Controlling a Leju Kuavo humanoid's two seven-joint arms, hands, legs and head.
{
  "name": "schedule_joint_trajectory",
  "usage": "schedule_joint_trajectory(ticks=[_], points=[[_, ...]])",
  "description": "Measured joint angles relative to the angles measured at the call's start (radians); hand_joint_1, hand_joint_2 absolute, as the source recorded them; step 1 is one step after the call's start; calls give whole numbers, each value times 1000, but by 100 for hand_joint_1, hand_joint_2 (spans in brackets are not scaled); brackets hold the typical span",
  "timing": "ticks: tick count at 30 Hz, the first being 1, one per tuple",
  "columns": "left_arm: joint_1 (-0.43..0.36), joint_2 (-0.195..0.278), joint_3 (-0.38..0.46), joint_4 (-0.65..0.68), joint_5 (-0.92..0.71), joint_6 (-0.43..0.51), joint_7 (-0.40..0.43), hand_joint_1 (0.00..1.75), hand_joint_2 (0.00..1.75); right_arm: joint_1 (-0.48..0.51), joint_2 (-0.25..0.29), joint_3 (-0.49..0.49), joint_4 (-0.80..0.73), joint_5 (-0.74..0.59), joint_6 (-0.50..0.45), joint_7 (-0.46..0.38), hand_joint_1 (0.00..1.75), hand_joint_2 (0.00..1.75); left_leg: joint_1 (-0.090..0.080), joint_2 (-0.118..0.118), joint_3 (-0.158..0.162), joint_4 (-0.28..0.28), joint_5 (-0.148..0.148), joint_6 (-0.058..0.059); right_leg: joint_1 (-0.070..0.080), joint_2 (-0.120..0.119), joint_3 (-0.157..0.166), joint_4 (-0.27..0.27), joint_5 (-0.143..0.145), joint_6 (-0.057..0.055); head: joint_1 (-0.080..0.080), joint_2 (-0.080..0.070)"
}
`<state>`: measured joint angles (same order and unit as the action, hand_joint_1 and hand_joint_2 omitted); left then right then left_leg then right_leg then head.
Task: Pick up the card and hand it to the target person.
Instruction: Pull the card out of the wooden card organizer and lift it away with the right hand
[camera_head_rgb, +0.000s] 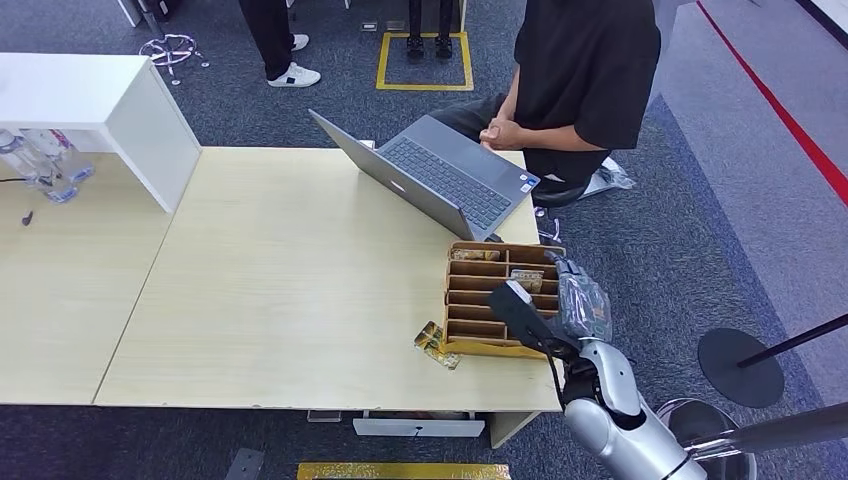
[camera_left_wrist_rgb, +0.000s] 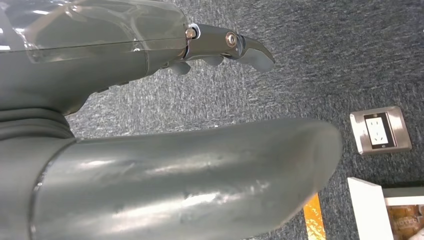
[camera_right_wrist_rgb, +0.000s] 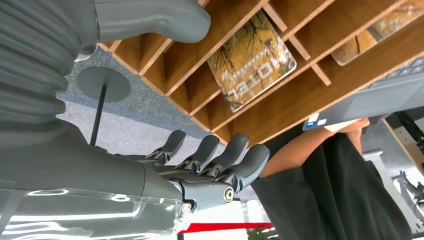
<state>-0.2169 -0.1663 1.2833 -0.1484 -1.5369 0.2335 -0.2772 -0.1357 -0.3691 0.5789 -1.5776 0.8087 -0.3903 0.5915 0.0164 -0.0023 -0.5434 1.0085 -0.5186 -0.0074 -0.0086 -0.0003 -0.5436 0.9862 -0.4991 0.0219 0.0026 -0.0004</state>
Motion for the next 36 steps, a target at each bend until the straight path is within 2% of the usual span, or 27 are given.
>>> schedule_joint_trajectory(ticks=[11, 23, 36], points=[[0, 0, -12, 0, 0, 0, 1, 0, 0, -9, 16, 10, 37, 0, 10, -2, 59, 175, 0, 0, 0, 0, 0, 0, 0, 0, 0, 0, 0, 0, 0, 0], [0, 0, -17, 0, 0, 0, 1, 0, 0, -24, 19, 18, 53, 0, 22, -4, 82, 175, 0, 0, 1, 0, 0, 0, 0, 0, 0, 0, 0, 0, 0, 0], [0, 0, -18, 0, 0, 0, 1, 0, 0, -29, 23, 20, 54, 1, 21, -5, 89, 175, 0, 0, 0, 0, 0, 0, 0, 0, 0, 0, 0, 0, 0, 0]])
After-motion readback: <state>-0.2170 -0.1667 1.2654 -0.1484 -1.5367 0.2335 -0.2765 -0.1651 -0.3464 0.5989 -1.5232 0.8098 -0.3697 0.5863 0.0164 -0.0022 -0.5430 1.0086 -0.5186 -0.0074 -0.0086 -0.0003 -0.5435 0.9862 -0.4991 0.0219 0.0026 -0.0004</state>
